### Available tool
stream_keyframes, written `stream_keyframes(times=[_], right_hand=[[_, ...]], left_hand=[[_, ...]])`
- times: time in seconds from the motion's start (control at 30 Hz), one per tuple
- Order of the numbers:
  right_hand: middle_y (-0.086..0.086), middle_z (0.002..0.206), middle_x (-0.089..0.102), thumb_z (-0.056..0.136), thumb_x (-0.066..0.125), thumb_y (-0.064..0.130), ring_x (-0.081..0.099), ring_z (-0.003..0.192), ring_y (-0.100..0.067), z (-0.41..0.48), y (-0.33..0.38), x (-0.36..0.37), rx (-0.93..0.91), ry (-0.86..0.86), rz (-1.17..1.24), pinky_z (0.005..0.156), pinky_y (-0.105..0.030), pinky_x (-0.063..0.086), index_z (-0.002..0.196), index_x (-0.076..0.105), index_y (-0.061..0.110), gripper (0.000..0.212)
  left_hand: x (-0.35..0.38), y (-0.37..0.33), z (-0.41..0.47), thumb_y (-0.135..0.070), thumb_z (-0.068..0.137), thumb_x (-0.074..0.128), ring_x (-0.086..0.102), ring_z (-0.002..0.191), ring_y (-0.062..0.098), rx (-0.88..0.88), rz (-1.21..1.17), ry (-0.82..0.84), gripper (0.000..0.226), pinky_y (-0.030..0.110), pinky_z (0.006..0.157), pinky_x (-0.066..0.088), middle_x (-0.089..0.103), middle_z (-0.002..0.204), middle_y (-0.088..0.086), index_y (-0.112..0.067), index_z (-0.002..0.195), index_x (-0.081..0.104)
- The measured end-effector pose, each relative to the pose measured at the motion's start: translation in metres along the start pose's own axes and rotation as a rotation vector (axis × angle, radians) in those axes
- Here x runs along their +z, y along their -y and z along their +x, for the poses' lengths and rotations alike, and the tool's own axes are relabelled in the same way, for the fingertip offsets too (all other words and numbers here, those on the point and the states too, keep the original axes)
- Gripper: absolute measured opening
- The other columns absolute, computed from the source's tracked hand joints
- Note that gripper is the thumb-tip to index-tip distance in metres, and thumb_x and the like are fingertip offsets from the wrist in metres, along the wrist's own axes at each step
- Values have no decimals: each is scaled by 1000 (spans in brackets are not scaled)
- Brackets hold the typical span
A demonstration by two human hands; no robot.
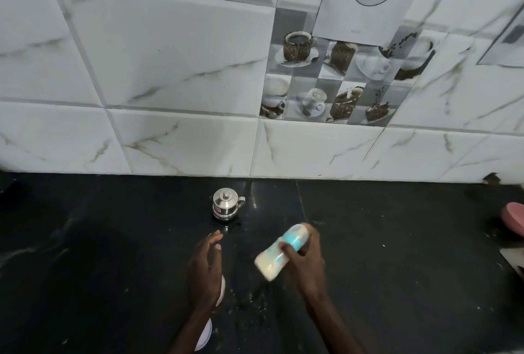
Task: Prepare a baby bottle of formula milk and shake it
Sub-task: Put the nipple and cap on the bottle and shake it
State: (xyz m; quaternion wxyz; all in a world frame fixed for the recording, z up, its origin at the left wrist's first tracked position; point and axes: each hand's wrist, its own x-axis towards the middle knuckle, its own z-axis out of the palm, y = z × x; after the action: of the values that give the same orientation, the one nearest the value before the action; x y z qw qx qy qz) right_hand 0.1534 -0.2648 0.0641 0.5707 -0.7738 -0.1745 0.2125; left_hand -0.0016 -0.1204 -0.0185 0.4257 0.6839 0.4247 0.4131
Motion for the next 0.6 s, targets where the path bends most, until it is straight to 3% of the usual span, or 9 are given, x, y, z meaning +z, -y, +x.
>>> stream_keyframes(times=[0.07,0.13,0.2,0.27,0.4,0.5,0.53,0.6], right_hand=[[7,105,72,86,81,25,72,85,-4,0,3,-1,28,-25,9,75,-24,60,131,45,44,60],[5,104,74,81,83,28,74,86,-9,-4,-2,3,56,126,-36,79,-38,64,128,49,48,62],[8,100,74,79,85,29,75,84,-10,-7,-2,3,50,82,-30,80,-45,63,128,51,48,62],[11,97,73,84,82,29,74,83,-8,-5,-2,1,32,-70,9,82,-44,62,132,47,45,62],[7,102,73,83,82,26,74,84,-6,-9,2,6,35,131,-47,75,-35,63,130,50,45,59],[10,105,71,86,81,25,71,83,-2,-7,5,4,12,-93,15,73,-23,56,128,48,43,57],[10,105,71,86,81,25,71,84,-3,-7,7,5,16,-94,32,74,-24,57,129,47,43,58],[7,106,73,84,82,27,74,85,-7,-9,4,9,22,76,-17,78,-35,62,131,48,45,60]], left_hand=[[0,1,0,-3,100,55,61,123,5,-16,-5,-9,29,31,107,46,68,128,-10,-17,120,71],[-3,0,0,-2,100,56,61,123,7,-20,8,-1,30,33,107,46,68,127,-10,-17,120,71],[-3,-3,1,-10,101,54,61,123,5,-5,-6,-5,27,31,107,46,68,127,-10,-18,120,71],[-5,-6,2,-19,98,51,60,123,2,-11,-20,-11,29,28,107,45,69,127,-11,-18,119,71],[-11,-3,3,-5,100,55,60,123,3,-11,10,-6,29,29,107,46,68,128,-11,-18,120,71],[-12,-3,4,-2,100,55,59,124,2,-19,0,-15,30,26,107,44,68,130,-11,-18,120,71],[-12,-1,4,-2,100,55,59,124,2,-29,-3,-22,30,28,108,44,68,130,-11,-19,120,71],[-12,2,3,-3,100,55,59,125,4,-37,-6,-19,30,35,109,46,68,130,-10,-18,121,71]])
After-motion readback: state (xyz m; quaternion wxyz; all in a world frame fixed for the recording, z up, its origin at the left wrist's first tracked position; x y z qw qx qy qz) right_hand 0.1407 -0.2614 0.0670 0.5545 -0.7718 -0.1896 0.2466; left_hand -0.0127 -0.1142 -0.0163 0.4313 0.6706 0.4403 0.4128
